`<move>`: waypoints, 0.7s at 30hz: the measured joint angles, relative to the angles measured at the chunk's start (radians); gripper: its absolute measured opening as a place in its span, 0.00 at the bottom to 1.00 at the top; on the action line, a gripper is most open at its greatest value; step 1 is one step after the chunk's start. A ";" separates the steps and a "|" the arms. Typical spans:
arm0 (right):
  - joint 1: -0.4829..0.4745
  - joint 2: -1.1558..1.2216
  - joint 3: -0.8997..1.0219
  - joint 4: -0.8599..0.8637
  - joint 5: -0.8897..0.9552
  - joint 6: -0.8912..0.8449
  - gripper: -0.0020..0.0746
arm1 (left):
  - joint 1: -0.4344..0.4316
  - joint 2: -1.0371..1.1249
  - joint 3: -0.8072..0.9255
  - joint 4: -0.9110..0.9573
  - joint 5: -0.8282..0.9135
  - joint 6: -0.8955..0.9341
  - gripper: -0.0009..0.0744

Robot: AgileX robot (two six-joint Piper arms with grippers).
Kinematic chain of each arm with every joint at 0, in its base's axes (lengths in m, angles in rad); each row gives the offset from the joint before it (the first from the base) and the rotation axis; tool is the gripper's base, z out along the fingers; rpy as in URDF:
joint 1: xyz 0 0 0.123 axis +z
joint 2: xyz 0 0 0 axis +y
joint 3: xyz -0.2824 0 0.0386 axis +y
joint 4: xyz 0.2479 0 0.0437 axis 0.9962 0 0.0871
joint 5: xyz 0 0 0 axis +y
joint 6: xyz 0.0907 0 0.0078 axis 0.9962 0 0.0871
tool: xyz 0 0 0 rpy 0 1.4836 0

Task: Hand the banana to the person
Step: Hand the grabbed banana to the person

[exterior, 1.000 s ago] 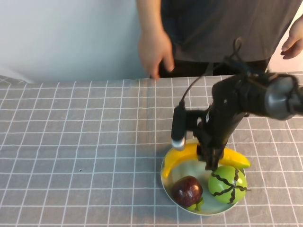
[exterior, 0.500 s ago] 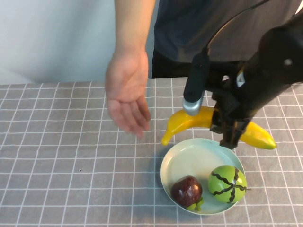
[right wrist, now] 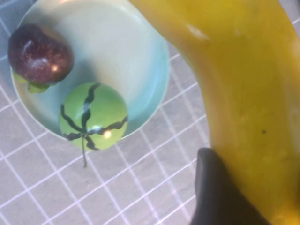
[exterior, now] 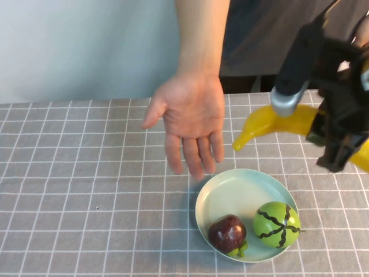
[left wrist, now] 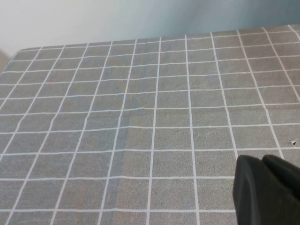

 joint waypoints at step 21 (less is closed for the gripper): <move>0.283 0.436 -0.538 -0.183 0.131 -0.082 0.02 | 0.000 0.000 0.000 0.000 0.000 0.000 0.01</move>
